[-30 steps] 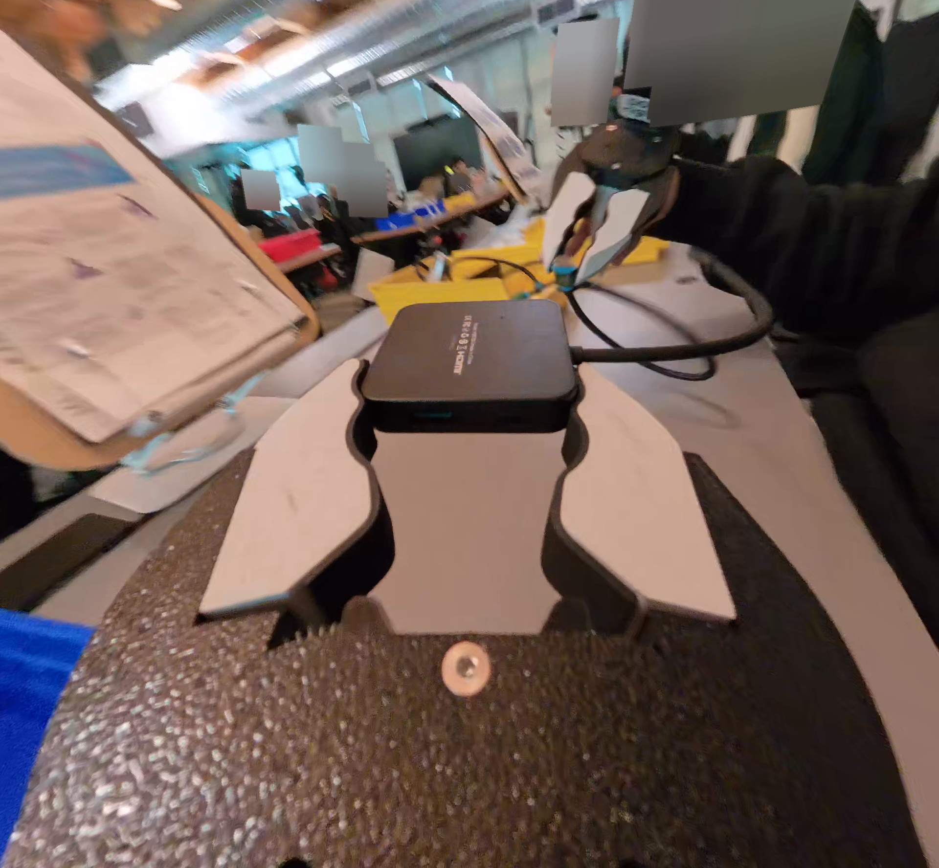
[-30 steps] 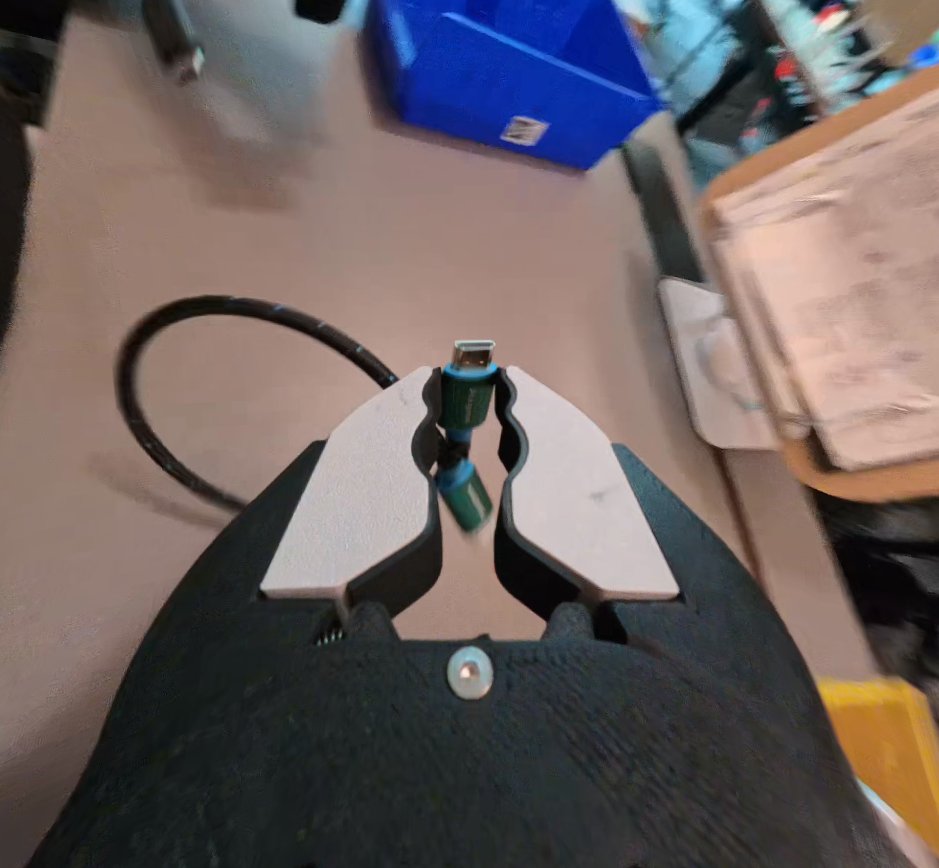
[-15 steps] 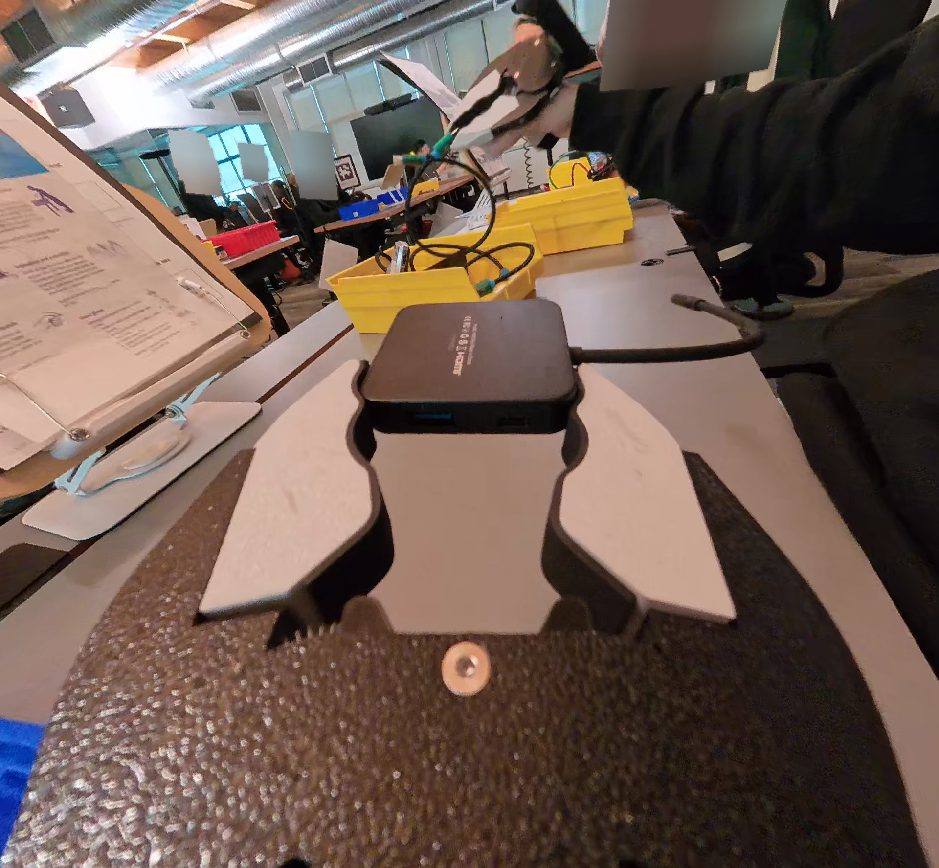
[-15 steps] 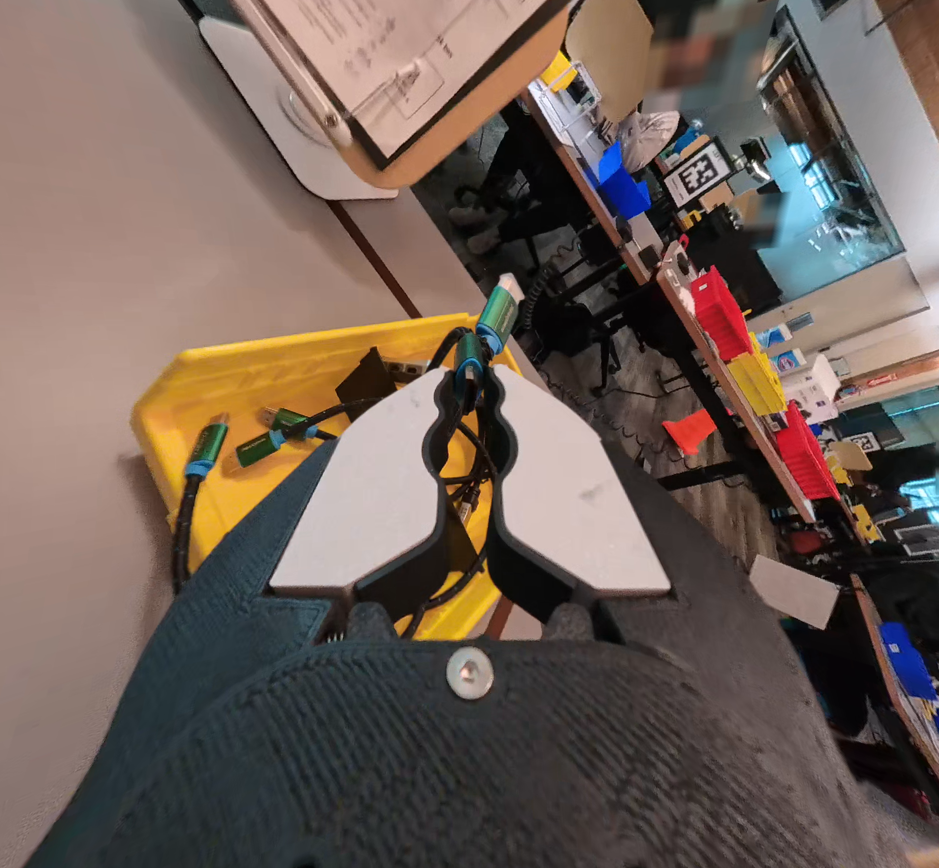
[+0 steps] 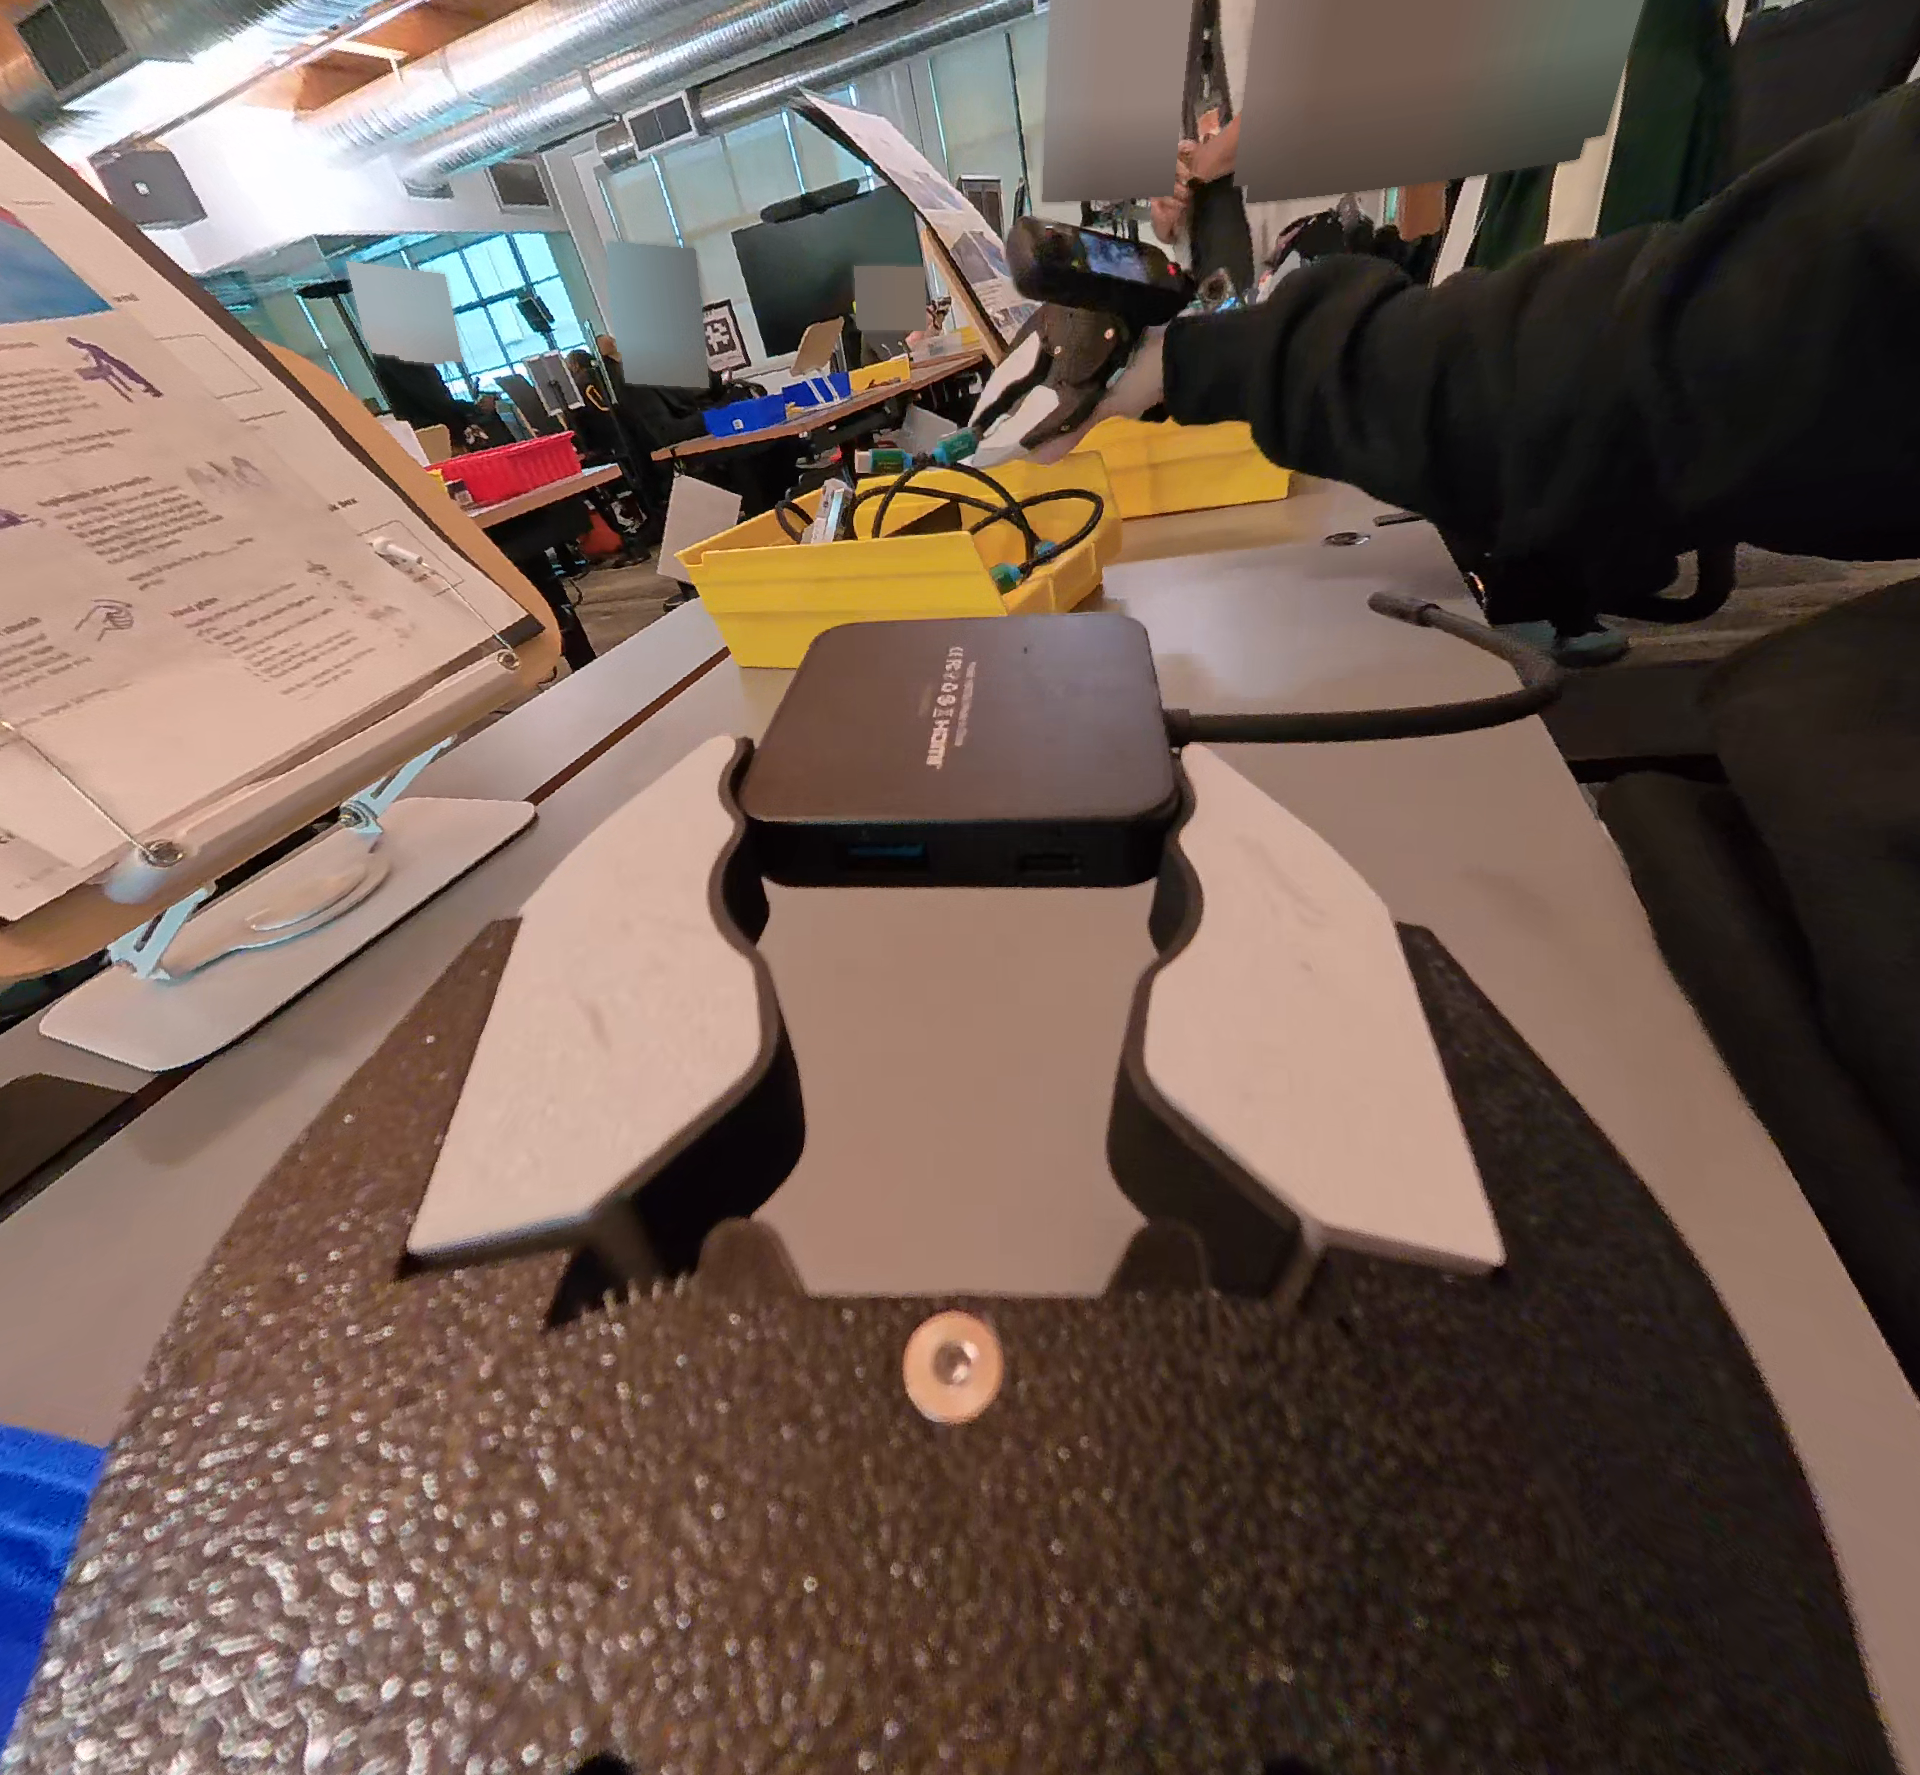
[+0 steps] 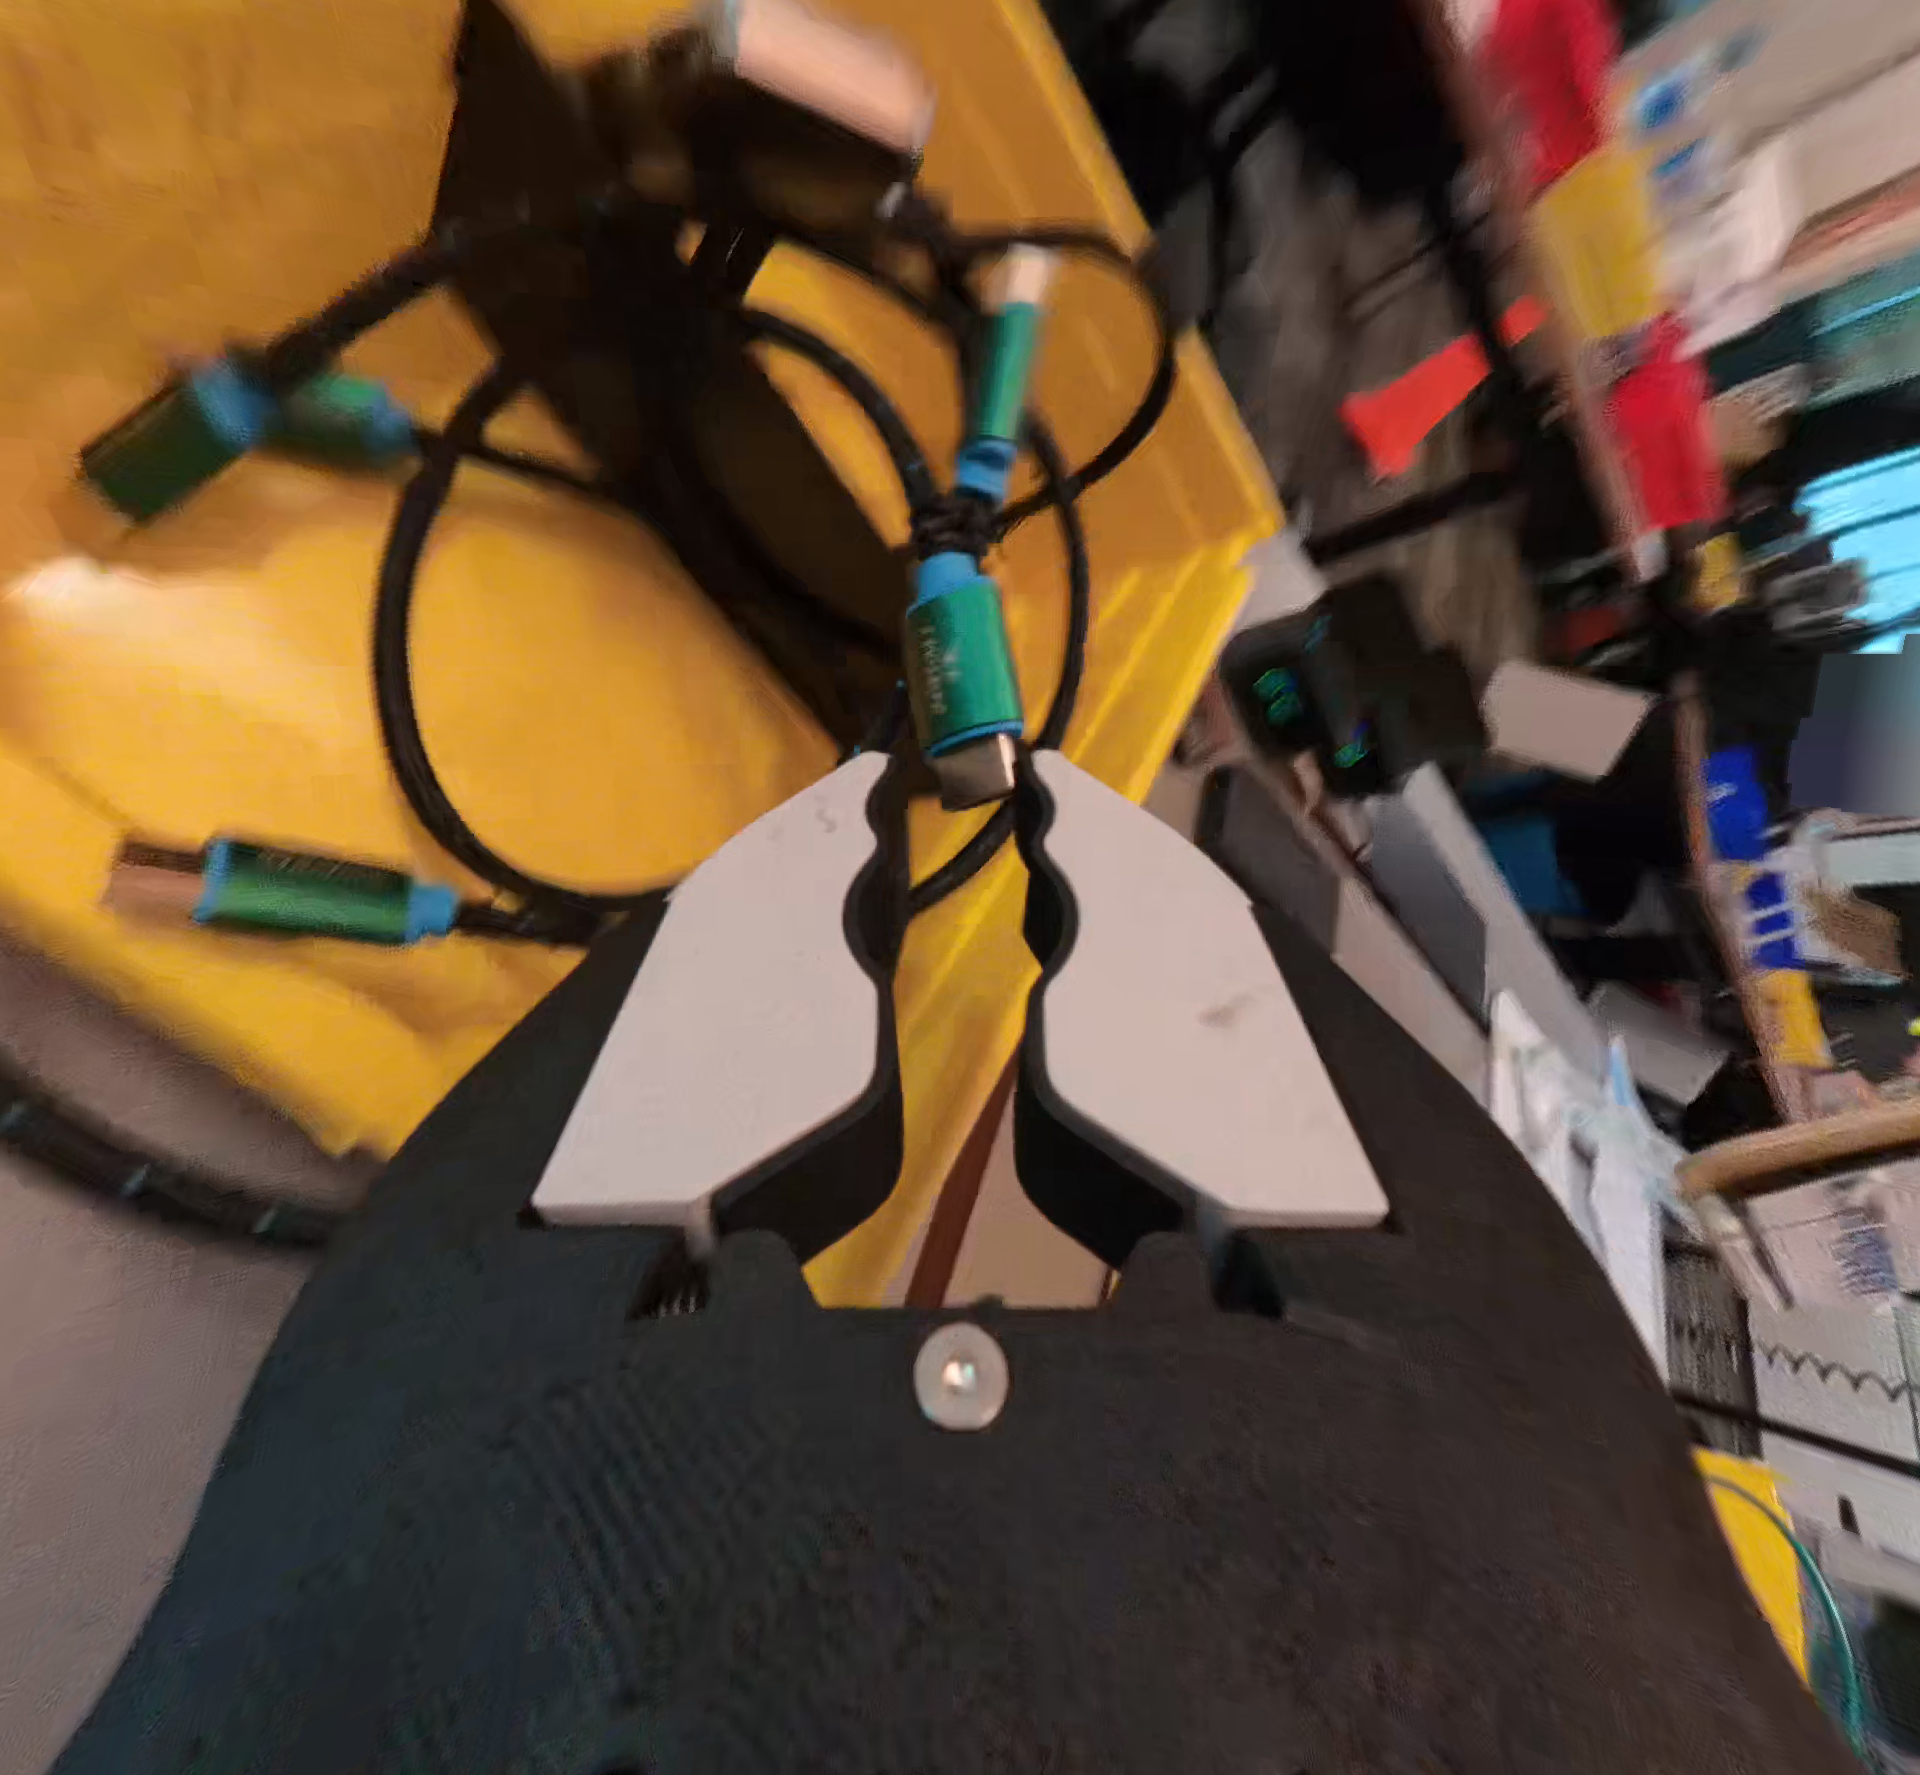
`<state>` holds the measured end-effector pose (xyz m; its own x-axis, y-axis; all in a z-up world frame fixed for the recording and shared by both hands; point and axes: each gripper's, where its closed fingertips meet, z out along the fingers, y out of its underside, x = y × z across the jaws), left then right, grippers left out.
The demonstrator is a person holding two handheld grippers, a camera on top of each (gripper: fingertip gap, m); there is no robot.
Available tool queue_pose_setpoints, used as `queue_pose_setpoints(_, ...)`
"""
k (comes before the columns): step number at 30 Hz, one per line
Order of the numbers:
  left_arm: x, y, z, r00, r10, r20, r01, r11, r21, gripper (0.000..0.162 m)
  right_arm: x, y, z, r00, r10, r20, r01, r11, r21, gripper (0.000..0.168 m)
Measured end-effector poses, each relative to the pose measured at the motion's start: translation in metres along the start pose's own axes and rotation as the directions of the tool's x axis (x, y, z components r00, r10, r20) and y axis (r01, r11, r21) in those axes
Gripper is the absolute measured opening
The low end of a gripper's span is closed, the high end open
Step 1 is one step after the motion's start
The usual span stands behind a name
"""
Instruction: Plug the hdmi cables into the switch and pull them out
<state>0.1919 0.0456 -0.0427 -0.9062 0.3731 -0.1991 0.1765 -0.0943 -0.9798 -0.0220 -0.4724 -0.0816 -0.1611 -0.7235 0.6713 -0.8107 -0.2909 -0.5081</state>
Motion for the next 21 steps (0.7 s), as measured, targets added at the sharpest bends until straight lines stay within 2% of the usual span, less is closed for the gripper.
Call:
queue_pose_setpoints(1,0.0,0.001,0.001,1.0,0.0,0.0,0.0,1.0,-0.004,0.072,-0.006,0.007,-0.002,0.999,-0.015,0.04,0.017,0.998,-0.064,0.027)
queue_pose_setpoints(3,0.0,0.002,0.004,1.0,-0.001,0.008,0.001,1.0,-0.006,0.072,-0.007,0.003,-0.011,1.0,-0.006,0.028,0.008,0.997,-0.072,0.038)
queue_pose_setpoints(5,0.0,0.003,0.006,1.0,-0.004,0.013,0.004,1.0,-0.009,0.072,-0.01,-0.014,-0.028,0.993,0.113,0.031,-0.113,0.994,-0.01,0.046)
queue_pose_setpoints(7,0.0,0.003,0.008,1.0,-0.002,0.018,0.002,1.0,-0.009,0.072,-0.015,-0.04,-0.054,0.965,0.258,0.035,-0.261,0.959,0.115,0.048)
queue_pose_setpoints(8,-0.002,0.003,0.009,1.0,0.001,0.029,0.0,1.0,-0.007,0.072,-0.029,-0.058,-0.069,0.939,0.329,0.099,-0.343,0.921,0.188,0.051)
queue_pose_setpoints(10,-0.005,0.003,0.01,0.999,-0.001,0.054,0.001,1.0,-0.002,0.072,-0.075,-0.115,-0.105,0.843,0.41,0.348,-0.521,0.782,0.343,0.053)
queue_pose_setpoints(12,-0.007,-0.001,0.012,0.996,0.02,0.082,-0.022,1.0,0.022,0.072,-0.145,-0.183,-0.152,0.68,0.278,0.678,-0.668,0.618,0.416,0.06)
queue_pose_setpoints(13,-0.005,-0.004,0.014,0.995,0.048,0.086,-0.051,0.998,0.031,0.072,-0.18,-0.21,-0.173,0.576,0.19,0.795,-0.726,0.566,0.39,0.063)
queue_pose_setpoints(14,-0.001,-0.006,0.016,0.994,0.08,0.077,-0.083,0.996,0.032,0.072,-0.214,-0.232,-0.189,0.459,0.104,0.882,-0.764,0.553,0.332,0.066)
queue_pose_setpoints(15,0.004,-0.007,0.019,0.991,0.115,0.063,-0.116,0.993,0.026,0.072,-0.245,-0.254,-0.199,0.338,0.04,0.94,-0.779,0.572,0.256,0.069)
queue_pose_setpoints(17,0.013,-0.007,0.025,0.983,0.18,0.037,-0.181,0.983,0.01,0.072,-0.307,-0.278,-0.206,0.115,0.01,0.993,-0.698,0.713,0.074,0.074)
queue_pose_setpoints(19,0.019,-0.004,0.031,0.972,0.235,0.026,-0.235,0.972,-0.01,0.072,-0.347,-0.3,-0.22,-0.05,-0.021,0.999,-0.686,0.727,-0.019,0.083)
queue_pose_setpoints(21,0.022,0.004,0.037,0.958,0.288,0.022,-0.286,0.957,-0.052,0.072,-0.378,-0.306,-0.243,-0.25,-0.062,0.966,-0.637,0.762,-0.116,0.075)
